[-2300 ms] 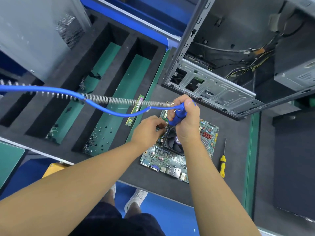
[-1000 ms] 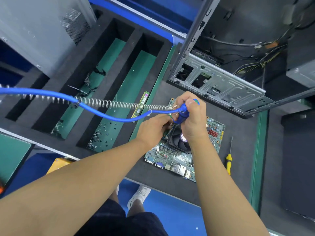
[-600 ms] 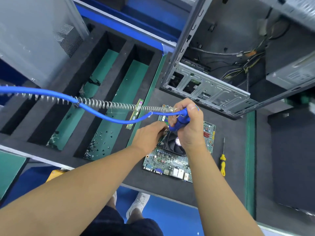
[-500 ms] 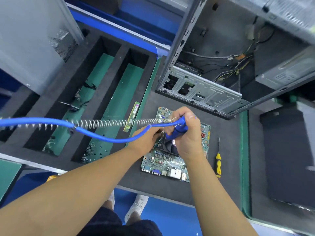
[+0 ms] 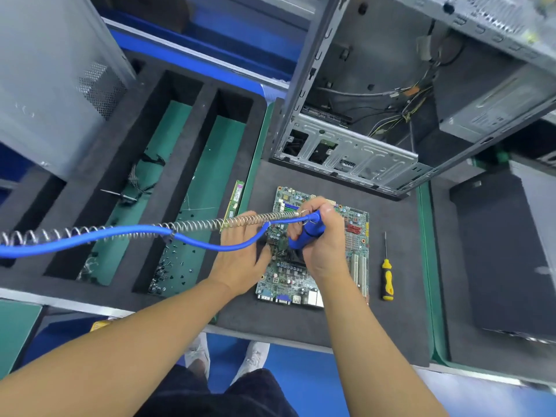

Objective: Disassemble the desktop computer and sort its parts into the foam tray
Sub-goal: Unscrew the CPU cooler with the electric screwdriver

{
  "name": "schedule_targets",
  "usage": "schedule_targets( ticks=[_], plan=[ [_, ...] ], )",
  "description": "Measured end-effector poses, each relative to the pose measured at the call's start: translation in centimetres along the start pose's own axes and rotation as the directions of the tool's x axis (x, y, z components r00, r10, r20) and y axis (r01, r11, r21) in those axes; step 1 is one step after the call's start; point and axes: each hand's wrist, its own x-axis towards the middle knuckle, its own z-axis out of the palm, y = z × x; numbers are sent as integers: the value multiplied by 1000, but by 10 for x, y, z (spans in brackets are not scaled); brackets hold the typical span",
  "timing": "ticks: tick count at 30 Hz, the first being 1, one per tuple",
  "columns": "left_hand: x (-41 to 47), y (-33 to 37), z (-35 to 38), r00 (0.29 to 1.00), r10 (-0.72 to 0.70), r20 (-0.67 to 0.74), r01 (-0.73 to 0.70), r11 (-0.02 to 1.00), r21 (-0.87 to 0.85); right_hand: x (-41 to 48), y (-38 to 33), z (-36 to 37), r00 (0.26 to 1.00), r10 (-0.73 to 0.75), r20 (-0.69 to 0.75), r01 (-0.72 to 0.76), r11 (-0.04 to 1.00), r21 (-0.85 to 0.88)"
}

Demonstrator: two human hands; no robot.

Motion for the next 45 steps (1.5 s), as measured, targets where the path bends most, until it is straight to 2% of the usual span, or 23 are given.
schedule_targets(
  ticks=[3,5,8,13,17,20,23,25,28,32,34,40,45],
  plan=[
    [1,-4,-2,985,137,103,-149,981,124,-1,5,2,1000,15,-10,-15,1000,-15],
    [4,-8,-1,952,249,179,-280,944,174,-1,5,3,1000,11,-6,-11,1000,-11],
    [7,-12,7,918,336,211,-384,886,261,1,1,-1,1000,-15,-11,15,1000,-3],
    [19,-8,13,950,235,204,-269,950,161,1,-4,-1,1000,-11,-13,11,1000,-9],
    [22,-5,12,953,238,187,-267,952,147,0,-3,-1,1000,-7,-20,7,1000,-7],
    [22,0,11,956,230,183,-259,953,159,-1,-2,1,1000,-7,-3,7,998,-56],
    [22,3,12,960,189,207,-210,974,86,-6,0,5,1000,-21,11,23,989,-145],
    [23,1,13,956,179,231,-212,969,128,-10,2,6,1000,-18,-3,17,980,-198],
    [24,1,13,950,166,266,-227,949,217,-14,2,4,999,-32,-34,26,986,-167],
    [22,4,11,952,127,277,-164,980,115,-15,0,3,996,-64,56,73,982,-172],
    [20,5,10,953,129,273,-162,981,104,-13,-1,6,997,-56,56,66,978,-198],
    [16,8,11,958,119,261,-149,984,100,-11,-5,3,994,-69,87,79,989,-122],
    [22,9,10,947,100,306,-178,955,237,-8,-2,4,997,-49,66,55,995,-87]
  ],
)
